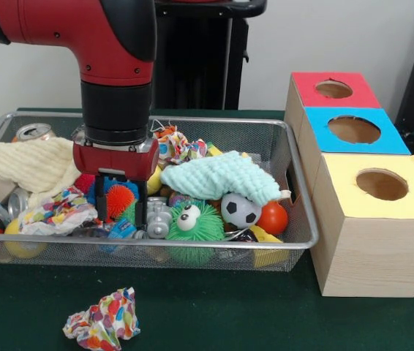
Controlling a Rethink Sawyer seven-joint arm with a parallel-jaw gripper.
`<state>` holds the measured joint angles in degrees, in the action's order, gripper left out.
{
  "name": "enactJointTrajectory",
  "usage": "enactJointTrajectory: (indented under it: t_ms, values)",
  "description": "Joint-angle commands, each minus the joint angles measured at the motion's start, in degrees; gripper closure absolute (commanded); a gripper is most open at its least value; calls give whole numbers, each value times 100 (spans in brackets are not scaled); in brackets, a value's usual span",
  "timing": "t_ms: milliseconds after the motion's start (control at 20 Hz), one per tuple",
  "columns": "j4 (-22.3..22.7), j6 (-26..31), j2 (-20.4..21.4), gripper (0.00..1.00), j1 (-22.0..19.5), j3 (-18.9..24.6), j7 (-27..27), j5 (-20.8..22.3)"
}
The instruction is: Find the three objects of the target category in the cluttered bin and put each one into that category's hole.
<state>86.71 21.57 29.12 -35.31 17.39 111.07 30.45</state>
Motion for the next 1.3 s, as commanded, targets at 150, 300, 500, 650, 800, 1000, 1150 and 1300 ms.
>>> enactJointTrajectory:
  t_ms: [150, 300, 500, 650, 800, 1000, 1150, 1300]
  values:
    - [297, 234, 28, 0, -356, 451, -479, 47]
    - [299, 255, 29, 0, -411, 501, -529, 76]
    - [201, 305, -10, 0, -435, 530, -567, 93]
    - [107, 310, -87, 0, -431, 536, -577, 116]
    - [53, 276, -127, 0, -372, 481, -531, 162]
    - [-54, 240, -129, 0, -133, 255, -325, 236]
    - [-116, 211, -149, 0, 43, 115, -162, 253]
    - [-157, 209, -163, 0, 166, 38, -85, 234]
